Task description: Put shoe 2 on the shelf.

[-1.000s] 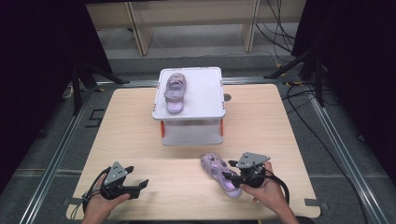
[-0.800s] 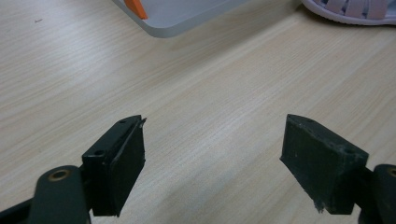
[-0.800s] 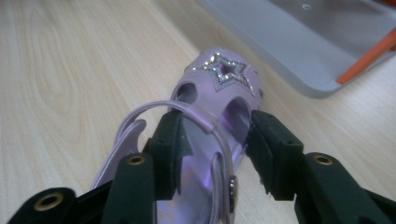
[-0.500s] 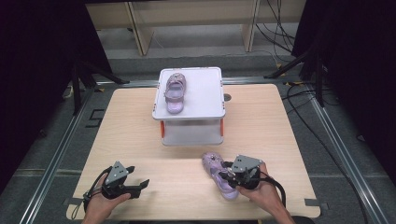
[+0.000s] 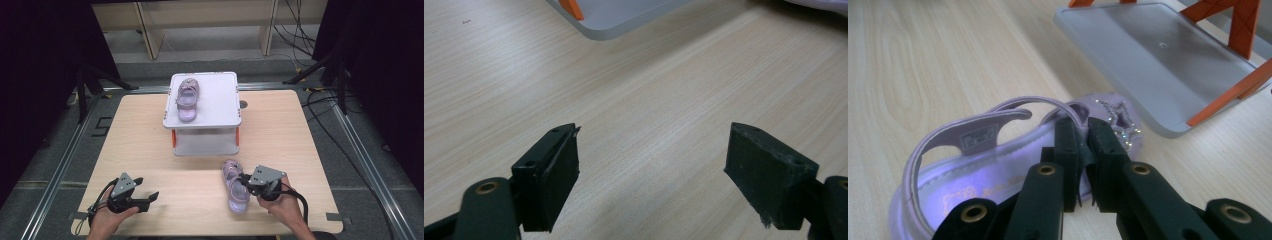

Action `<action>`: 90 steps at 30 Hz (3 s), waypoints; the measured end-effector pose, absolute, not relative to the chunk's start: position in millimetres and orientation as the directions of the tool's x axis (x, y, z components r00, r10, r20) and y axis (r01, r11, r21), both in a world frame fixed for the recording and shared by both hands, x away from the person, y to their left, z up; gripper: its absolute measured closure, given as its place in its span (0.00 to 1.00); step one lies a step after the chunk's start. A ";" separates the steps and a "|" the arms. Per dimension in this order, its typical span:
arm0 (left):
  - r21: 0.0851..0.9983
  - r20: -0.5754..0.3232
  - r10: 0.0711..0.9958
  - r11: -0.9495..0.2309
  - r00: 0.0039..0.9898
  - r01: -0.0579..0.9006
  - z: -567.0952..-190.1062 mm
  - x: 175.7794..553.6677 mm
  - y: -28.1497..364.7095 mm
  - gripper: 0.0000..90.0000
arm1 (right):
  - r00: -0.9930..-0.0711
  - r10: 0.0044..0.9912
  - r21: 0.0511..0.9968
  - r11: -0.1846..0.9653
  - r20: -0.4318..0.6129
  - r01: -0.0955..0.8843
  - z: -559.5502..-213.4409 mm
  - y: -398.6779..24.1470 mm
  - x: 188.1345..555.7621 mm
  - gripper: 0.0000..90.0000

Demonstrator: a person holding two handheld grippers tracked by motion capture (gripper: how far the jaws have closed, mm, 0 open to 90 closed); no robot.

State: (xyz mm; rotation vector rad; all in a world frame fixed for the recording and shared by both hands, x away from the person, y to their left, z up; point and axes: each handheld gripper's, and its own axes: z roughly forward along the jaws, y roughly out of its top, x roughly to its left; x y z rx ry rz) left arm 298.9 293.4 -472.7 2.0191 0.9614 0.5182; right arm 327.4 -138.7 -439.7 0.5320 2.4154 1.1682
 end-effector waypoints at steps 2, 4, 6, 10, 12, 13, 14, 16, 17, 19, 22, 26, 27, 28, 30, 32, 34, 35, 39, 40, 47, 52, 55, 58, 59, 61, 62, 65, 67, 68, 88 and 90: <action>0.822 -0.007 0.787 -0.347 0.616 0.452 -473.4 298.5 291.7 0.23 | -0.843 0.508 0.812 0.560 -0.178 0.166 -438.0 -141.3 328.1 0.94; 0.814 0.019 0.781 -0.374 0.625 0.443 -472.3 299.5 293.4 0.23 | -0.840 0.513 0.821 0.548 -0.177 0.162 -435.8 -143.5 329.0 0.94; 0.825 -0.007 0.786 -0.344 0.618 0.448 -472.7 298.8 292.3 0.23 | -0.841 0.514 0.826 0.540 -0.171 0.162 -432.9 -144.7 329.5 0.94; 0.824 -0.011 0.790 -0.341 0.614 0.453 -472.9 299.4 293.1 0.23 | -0.840 0.523 0.843 0.510 -0.144 0.173 -424.9 -146.2 330.8 0.94; 0.825 -0.008 0.789 -0.342 0.615 0.449 -472.5 299.6 293.0 0.23 | -0.838 0.530 0.855 0.487 -0.128 0.177 -420.8 -147.5 332.5 0.94; 0.824 -0.006 0.789 -0.344 0.615 0.450 -472.3 299.3 293.1 0.23 | -0.837 0.532 0.863 0.474 -0.126 0.172 -419.0 -147.9 333.5 0.94; 0.825 -0.008 0.789 -0.342 0.614 0.451 -472.3 299.0 293.3 0.23 | -0.839 0.531 0.864 0.473 -0.121 0.175 -416.1 -149.1 333.7 0.94; 0.825 -0.004 0.790 -0.345 0.613 0.449 -472.3 299.2 294.2 0.23 | -0.837 0.533 0.869 0.465 -0.122 0.169 -412.6 -148.5 333.5 0.94; 0.824 -0.009 0.791 -0.341 0.611 0.453 -472.2 299.1 294.5 0.23 | -0.837 0.532 0.867 0.469 -0.126 0.168 -410.9 -148.4 333.2 0.94; 0.816 0.013 0.789 -0.363 0.614 0.450 -471.8 300.0 296.1 0.23 | -0.838 0.528 0.862 0.480 -0.136 0.163 -408.1 -148.9 333.1 0.94; 0.822 -0.010 0.792 -0.341 0.611 0.455 -471.9 299.2 294.4 0.23 | -0.838 0.528 0.865 0.475 -0.135 0.160 -405.0 -148.6 333.7 0.94; 0.827 -0.010 0.791 -0.337 0.611 0.450 -472.6 299.6 293.6 0.23 | -0.843 0.522 0.866 0.474 -0.130 0.161 -398.9 -147.8 332.4 0.94; 0.824 -0.008 0.792 -0.341 0.611 0.453 -472.7 299.5 293.7 0.23 | -0.841 0.524 0.868 0.471 -0.133 0.156 -397.1 -147.9 332.5 0.94; 0.822 -0.007 0.792 -0.343 0.611 0.455 -472.8 299.5 293.8 0.23 | -0.842 0.522 0.867 0.473 -0.134 0.156 -394.7 -148.5 332.8 0.94; 0.815 0.006 0.790 -0.360 0.613 0.455 -472.6 299.8 294.8 0.23 | -0.842 0.523 0.873 0.464 -0.132 0.152 -390.8 -148.7 333.8 0.94; 0.824 -0.008 0.790 -0.342 0.613 0.451 -473.0 299.8 293.9 0.23 | -0.839 0.527 0.875 0.460 -0.134 0.149 -386.4 -148.4 334.9 0.94; 0.823 -0.008 0.792 -0.342 0.610 0.454 -472.9 299.5 294.0 0.23 | -0.843 0.522 0.875 0.461 -0.134 0.146 -381.4 -147.9 335.6 0.94; 0.823 -0.009 0.792 -0.340 0.610 0.454 -473.0 299.6 294.0 0.23 | -0.843 0.520 0.875 0.464 -0.141 0.140 -379.1 -147.7 336.5 0.94; 0.821 -0.001 0.791 -0.348 0.612 0.452 -472.8 299.9 294.6 0.23 | -0.846 0.516 0.878 0.457 -0.134 0.139 -371.9 -144.8 338.7 0.94; 0.824 -0.008 0.792 -0.341 0.610 0.453 -473.0 299.5 294.1 0.23 | -0.847 0.513 0.877 0.460 -0.135 0.139 -370.3 -144.2 339.3 0.94; 0.819 0.002 0.791 -0.352 0.612 0.452 -472.2 299.7 295.3 0.23 | -0.857 0.499 0.884 0.449 -0.130 0.127 -357.6 -141.5 342.0 0.94; 0.816 0.000 0.801 -0.346 0.599 0.462 -472.1 298.9 295.5 0.23 | -0.858 0.493 0.893 0.438 -0.143 0.103 -346.5 -142.1 342.3 0.94; 0.818 -0.010 0.798 -0.340 0.603 0.463 -472.4 298.8 295.1 0.23 | -0.855 0.497 0.902 0.423 -0.145 0.093 -337.8 -143.6 342.9 0.94; 0.819 -0.003 0.793 -0.348 0.609 0.456 -472.2 299.4 295.1 0.23 | -0.850 0.501 0.905 0.418 -0.163 0.073 -329.0 -143.9 344.5 0.94; 0.819 0.000 0.792 -0.350 0.611 0.454 -472.2 299.5 295.3 0.23 | -0.855 0.494 0.907 0.414 -0.156 0.074 -326.8 -143.5 345.1 0.94; 0.822 -0.006 0.794 -0.342 0.608 0.456 -472.6 299.5 295.1 0.23 | -0.854 0.494 0.910 0.410 -0.162 0.065 -322.7 -142.0 345.8 0.94; 0.824 -0.013 0.794 -0.336 0.608 0.456 -472.7 299.3 294.9 0.23 | -0.855 0.487 0.906 0.420 -0.178 0.050 -320.2 -142.0 347.0 0.94; 0.823 -0.012 0.794 -0.338 0.608 0.457 -472.7 299.5 294.8 0.23 | -0.860 0.480 0.911 0.411 -0.176 0.043 -314.1 -139.8 348.1 0.94; 0.816 0.003 0.791 -0.355 0.612 0.455 -472.2 299.9 295.4 0.23 | -0.863 0.475 0.916 0.401 -0.173 0.037 -310.0 -137.7 348.9 0.94; 0.818 -0.001 0.791 -0.350 0.611 0.455 -472.3 299.7 295.1 0.23 | -0.863 0.474 0.914 0.403 -0.174 0.036 -307.3 -137.3 349.2 0.94; 0.819 0.023 0.781 -0.373 0.624 0.436 -471.2 301.0 297.6 0.23 | -0.826 0.527 0.927 0.374 -0.201 0.013 -272.0 -119.5 399.4 0.94; 0.827 -0.012 0.793 -0.334 0.609 0.451 -472.0 299.0 295.4 0.23 | -0.819 0.537 0.930 0.367 -0.202 0.010 -273.0 -116.7 406.5 0.94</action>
